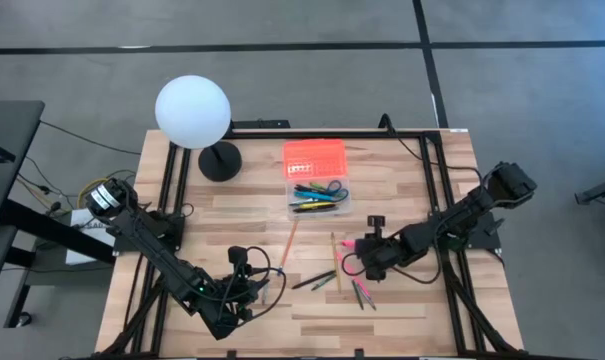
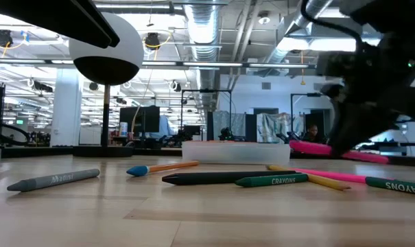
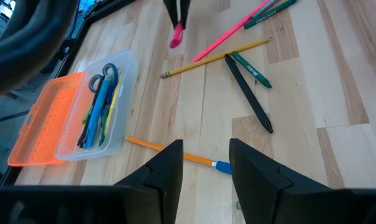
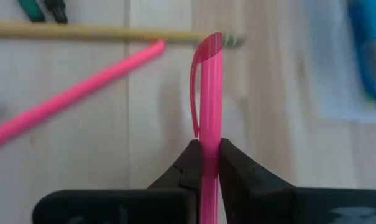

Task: Pick & place school supplies into a supply box
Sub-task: Put the pink pen into the orange supply box, then put the yellow pencil into the orange supply box

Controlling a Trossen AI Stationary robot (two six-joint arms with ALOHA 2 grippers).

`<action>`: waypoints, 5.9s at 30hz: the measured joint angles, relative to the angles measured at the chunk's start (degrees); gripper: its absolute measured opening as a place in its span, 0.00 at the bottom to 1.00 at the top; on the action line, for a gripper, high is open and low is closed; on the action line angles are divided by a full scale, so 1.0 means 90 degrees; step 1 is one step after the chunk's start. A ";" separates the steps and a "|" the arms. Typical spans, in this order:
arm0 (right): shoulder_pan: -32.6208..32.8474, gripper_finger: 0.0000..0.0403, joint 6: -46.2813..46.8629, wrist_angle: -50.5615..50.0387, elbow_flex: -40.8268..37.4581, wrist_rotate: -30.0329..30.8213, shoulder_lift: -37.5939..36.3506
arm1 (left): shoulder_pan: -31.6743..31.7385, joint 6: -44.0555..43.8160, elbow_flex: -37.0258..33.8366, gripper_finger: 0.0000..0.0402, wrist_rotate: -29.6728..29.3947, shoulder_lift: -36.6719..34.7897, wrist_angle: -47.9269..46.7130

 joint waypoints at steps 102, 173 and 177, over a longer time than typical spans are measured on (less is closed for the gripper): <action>0.2474 0.33 -0.1845 0.3304 -0.1094 0.4033 -0.1990 | 0.3037 0.0226 -0.2314 0.31 0.2628 0.0852 0.5478; 0.2571 0.30 -0.2123 0.3244 -0.1089 0.4165 -0.2038 | 0.3109 0.0482 -0.1853 0.32 0.3814 0.1641 0.4491; 0.2571 0.30 -0.2122 0.3244 -0.1089 0.4165 -0.2038 | 0.3107 0.0545 -0.1853 0.28 0.3904 0.1630 0.4441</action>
